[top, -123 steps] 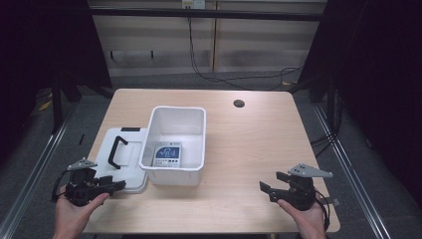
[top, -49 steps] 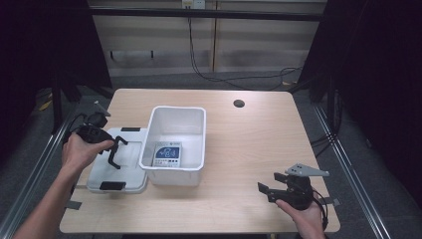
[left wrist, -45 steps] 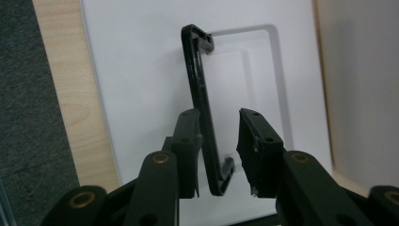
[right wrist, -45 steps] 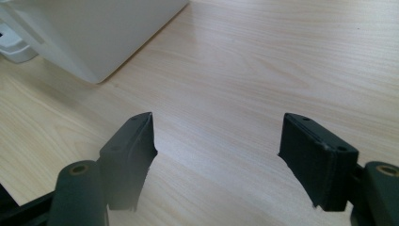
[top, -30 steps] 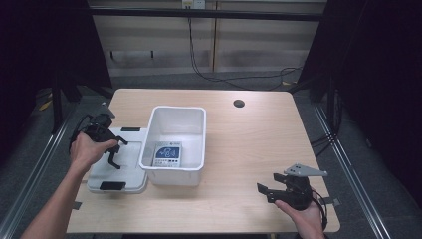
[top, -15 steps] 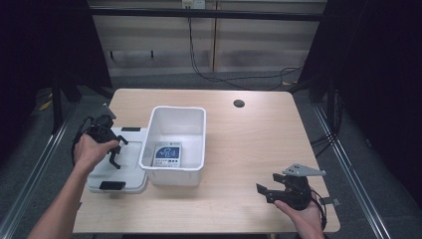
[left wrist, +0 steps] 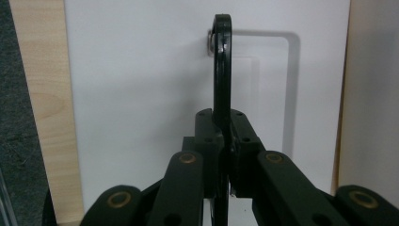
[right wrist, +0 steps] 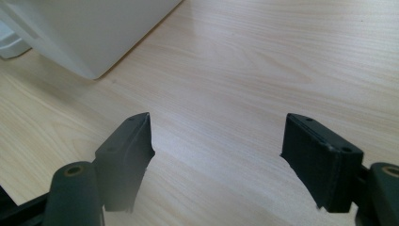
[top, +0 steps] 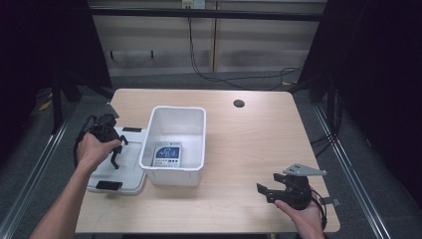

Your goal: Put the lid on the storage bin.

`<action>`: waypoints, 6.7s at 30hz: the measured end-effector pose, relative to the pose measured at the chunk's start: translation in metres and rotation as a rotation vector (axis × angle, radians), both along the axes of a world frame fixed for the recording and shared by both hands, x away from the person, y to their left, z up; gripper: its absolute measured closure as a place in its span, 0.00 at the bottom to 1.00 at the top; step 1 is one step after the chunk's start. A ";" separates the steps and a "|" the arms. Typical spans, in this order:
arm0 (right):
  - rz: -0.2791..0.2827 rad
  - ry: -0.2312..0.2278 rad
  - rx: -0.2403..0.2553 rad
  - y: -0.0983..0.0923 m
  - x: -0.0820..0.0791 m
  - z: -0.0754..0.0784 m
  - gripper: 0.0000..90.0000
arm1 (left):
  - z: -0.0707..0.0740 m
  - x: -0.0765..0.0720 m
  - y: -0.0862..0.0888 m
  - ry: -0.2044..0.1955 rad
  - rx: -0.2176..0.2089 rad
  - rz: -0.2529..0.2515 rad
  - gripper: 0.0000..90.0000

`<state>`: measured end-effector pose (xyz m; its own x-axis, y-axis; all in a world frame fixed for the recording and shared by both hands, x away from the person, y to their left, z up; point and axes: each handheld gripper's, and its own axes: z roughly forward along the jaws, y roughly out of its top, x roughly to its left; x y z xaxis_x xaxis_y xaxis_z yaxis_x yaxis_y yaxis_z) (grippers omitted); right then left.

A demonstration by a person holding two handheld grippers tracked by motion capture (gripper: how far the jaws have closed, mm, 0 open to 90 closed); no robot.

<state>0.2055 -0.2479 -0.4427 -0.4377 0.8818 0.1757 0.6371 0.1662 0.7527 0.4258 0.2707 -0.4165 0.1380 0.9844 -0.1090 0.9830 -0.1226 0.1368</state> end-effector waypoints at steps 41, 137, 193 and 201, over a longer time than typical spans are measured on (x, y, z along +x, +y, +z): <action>0.002 -0.002 0.004 -0.001 0.000 0.000 0.19 | 0.069 -0.014 0.021 -0.041 -0.051 -0.031 0.94; 0.008 0.014 0.012 -0.001 0.001 -0.001 0.19 | 0.160 -0.009 -0.129 -0.112 -0.082 -0.177 0.94; 0.022 0.017 0.012 -0.001 0.001 -0.001 0.19 | 0.128 -0.004 -0.156 -0.065 -0.175 0.073 0.94; 0.022 0.016 0.012 -0.001 0.000 -0.001 0.19 | 0.122 -0.004 -0.162 -0.064 -0.171 0.059 0.94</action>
<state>0.2058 -0.2484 -0.4439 -0.4542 0.8698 0.1928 0.6451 0.1718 0.7445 0.4221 0.1090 -0.2947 0.0926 0.9590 -0.2677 0.9763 -0.0347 0.2136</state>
